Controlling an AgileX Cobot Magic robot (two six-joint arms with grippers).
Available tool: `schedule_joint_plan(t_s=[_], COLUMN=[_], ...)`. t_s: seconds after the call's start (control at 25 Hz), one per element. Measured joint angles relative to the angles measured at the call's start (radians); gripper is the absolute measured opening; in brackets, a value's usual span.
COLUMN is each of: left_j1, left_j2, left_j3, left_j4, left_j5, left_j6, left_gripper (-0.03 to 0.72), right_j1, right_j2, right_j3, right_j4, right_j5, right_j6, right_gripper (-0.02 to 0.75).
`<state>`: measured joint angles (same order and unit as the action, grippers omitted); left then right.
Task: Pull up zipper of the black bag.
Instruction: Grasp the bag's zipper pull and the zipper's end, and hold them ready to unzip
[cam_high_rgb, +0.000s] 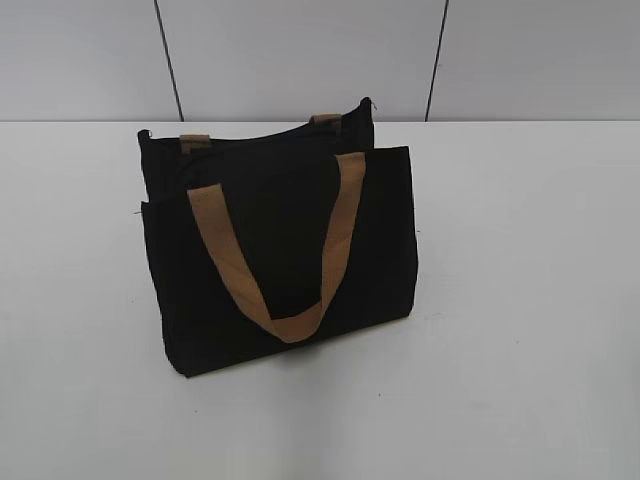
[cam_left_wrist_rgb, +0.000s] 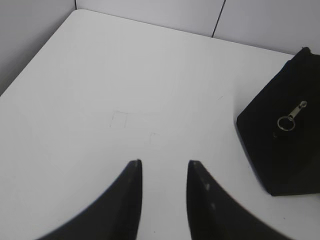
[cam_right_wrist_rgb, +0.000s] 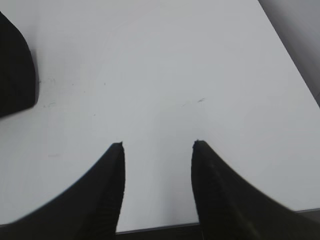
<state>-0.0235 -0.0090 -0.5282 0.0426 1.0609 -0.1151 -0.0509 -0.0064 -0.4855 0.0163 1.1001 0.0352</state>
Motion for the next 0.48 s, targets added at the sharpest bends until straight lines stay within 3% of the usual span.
schedule_joint_plan(t_s=[0.48], left_j1=[0.000], left_j2=[0.000], left_j3=[0.000], left_j4=[0.000], left_j5=[0.000], left_j6=[0.000], left_gripper=[0.230], right_j1=[0.000], right_j2=[0.000], right_j3=[0.000], right_j4=[0.000], right_j5=[0.000], right_j6=[0.000], right_gripper=[0.349])
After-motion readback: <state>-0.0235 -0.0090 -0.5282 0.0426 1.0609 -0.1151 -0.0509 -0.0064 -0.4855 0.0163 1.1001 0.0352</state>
